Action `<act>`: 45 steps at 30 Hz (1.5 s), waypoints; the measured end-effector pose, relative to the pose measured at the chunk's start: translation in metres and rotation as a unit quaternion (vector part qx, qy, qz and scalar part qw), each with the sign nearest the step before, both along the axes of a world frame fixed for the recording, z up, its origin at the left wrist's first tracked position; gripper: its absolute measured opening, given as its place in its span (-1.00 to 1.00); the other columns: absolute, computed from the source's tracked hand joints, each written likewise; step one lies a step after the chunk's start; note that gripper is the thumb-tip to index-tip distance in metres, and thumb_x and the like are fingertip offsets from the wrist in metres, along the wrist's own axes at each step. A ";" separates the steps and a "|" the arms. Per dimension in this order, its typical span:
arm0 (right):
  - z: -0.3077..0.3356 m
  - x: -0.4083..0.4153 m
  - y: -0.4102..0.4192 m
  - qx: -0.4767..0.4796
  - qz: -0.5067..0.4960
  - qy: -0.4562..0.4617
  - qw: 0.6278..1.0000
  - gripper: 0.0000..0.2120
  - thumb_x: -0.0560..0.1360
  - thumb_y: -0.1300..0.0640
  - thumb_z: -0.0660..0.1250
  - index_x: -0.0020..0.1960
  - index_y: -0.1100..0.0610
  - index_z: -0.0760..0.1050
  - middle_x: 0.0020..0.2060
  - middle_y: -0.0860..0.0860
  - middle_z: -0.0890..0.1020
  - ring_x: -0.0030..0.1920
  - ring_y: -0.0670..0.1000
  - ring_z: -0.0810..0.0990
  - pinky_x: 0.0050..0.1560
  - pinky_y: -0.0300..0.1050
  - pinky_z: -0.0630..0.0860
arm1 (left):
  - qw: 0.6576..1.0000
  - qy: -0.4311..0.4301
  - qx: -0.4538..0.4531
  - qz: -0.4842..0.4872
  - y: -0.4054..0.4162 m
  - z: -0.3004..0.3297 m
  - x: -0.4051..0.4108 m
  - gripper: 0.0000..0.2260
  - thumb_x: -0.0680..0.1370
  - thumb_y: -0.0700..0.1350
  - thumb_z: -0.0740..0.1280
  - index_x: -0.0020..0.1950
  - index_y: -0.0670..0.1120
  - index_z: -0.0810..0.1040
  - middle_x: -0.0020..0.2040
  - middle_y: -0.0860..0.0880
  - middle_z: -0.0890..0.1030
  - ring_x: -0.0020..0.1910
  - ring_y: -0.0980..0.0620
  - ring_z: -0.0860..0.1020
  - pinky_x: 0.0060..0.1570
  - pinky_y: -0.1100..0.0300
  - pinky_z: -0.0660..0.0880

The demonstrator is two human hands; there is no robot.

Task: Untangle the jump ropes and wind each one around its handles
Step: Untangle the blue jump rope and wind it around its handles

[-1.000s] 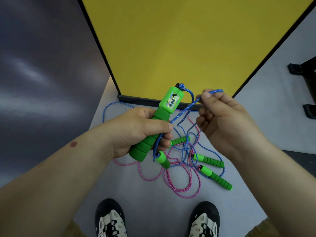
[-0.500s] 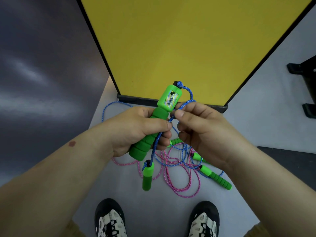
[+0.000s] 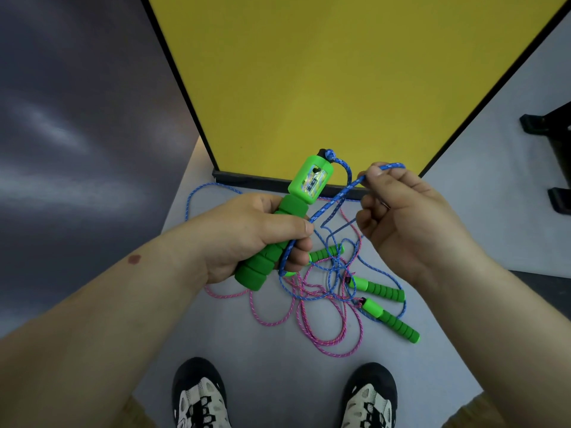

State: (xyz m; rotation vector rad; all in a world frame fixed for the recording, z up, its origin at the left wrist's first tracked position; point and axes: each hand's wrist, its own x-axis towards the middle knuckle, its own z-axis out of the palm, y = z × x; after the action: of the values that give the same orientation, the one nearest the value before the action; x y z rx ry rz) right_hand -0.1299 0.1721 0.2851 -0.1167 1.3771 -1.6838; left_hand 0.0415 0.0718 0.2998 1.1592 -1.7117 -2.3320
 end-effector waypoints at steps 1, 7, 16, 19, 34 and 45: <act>-0.001 0.000 0.000 -0.002 0.003 -0.006 1.000 -0.85 0.54 0.15 0.42 -0.19 0.04 0.52 -0.22 0.01 0.60 -0.34 -0.06 0.48 -0.30 -0.18 0.45 | 1.000 0.000 0.000 -0.001 0.000 0.000 0.000 -0.95 0.59 -0.29 0.34 0.02 -0.27 0.55 -0.28 -0.13 0.62 -0.35 -0.03 0.60 -0.24 0.09 0.64; 0.000 0.016 0.004 -0.019 0.135 -0.007 0.991 -0.93 0.49 0.16 0.43 -0.12 0.07 0.54 -0.17 0.06 0.55 -0.31 -0.07 0.51 -0.27 -0.19 0.47 | 1.000 -0.001 0.006 0.008 0.000 -0.001 0.001 -0.97 0.59 -0.29 0.35 -0.01 -0.25 0.54 -0.29 -0.14 0.62 -0.33 -0.03 0.60 -0.24 0.10 0.62; -0.005 0.028 0.005 -0.045 0.231 0.121 0.964 -0.86 0.50 0.31 0.42 -0.01 0.11 0.58 -0.25 0.00 0.64 -0.30 -0.10 0.57 -0.26 -0.20 0.44 | 1.000 0.003 0.004 0.006 -0.001 0.000 0.001 -0.95 0.60 -0.31 0.32 -0.03 -0.20 0.57 -0.30 -0.11 0.61 -0.35 -0.01 0.61 -0.23 0.11 0.64; -0.004 0.026 0.005 -0.045 0.224 0.171 0.958 -0.86 0.49 0.33 0.43 -0.03 0.13 0.57 -0.27 0.01 0.65 -0.27 -0.08 0.61 -0.24 -0.21 0.49 | 1.000 0.004 0.001 0.000 0.000 -0.001 0.001 -0.95 0.59 -0.32 0.32 -0.04 -0.22 0.57 -0.30 -0.12 0.61 -0.36 -0.02 0.60 -0.24 0.10 0.62; 0.010 0.020 -0.002 -0.034 0.097 0.017 0.995 -0.90 0.70 0.13 0.14 0.02 0.13 0.30 -0.32 0.07 0.64 -0.27 0.12 0.72 -0.35 -0.03 0.65 | 0.999 -0.022 -0.028 -0.018 -0.011 -0.013 0.008 -0.70 0.36 -0.12 0.47 0.02 -0.26 0.64 -0.21 -0.13 0.66 -0.12 -0.14 0.55 -0.04 -0.01 0.46; 0.006 0.014 -0.011 -0.068 -0.020 -0.155 0.985 -0.68 0.71 0.15 0.12 0.38 0.31 0.33 -0.32 0.15 0.68 -0.22 0.17 0.75 -0.34 -0.03 0.65 | 0.996 -0.008 0.088 -0.035 -0.015 -0.009 0.016 -0.64 0.44 -0.15 0.41 0.23 -0.17 0.56 -0.14 -0.15 0.64 -0.25 -0.07 0.60 -0.21 0.06 0.59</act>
State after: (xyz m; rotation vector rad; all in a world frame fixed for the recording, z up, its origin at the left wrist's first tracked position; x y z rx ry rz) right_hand -0.1157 0.1615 0.2907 0.0931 1.0396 -1.7452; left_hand 0.0576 0.0567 0.2905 1.1639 -1.6047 -2.5660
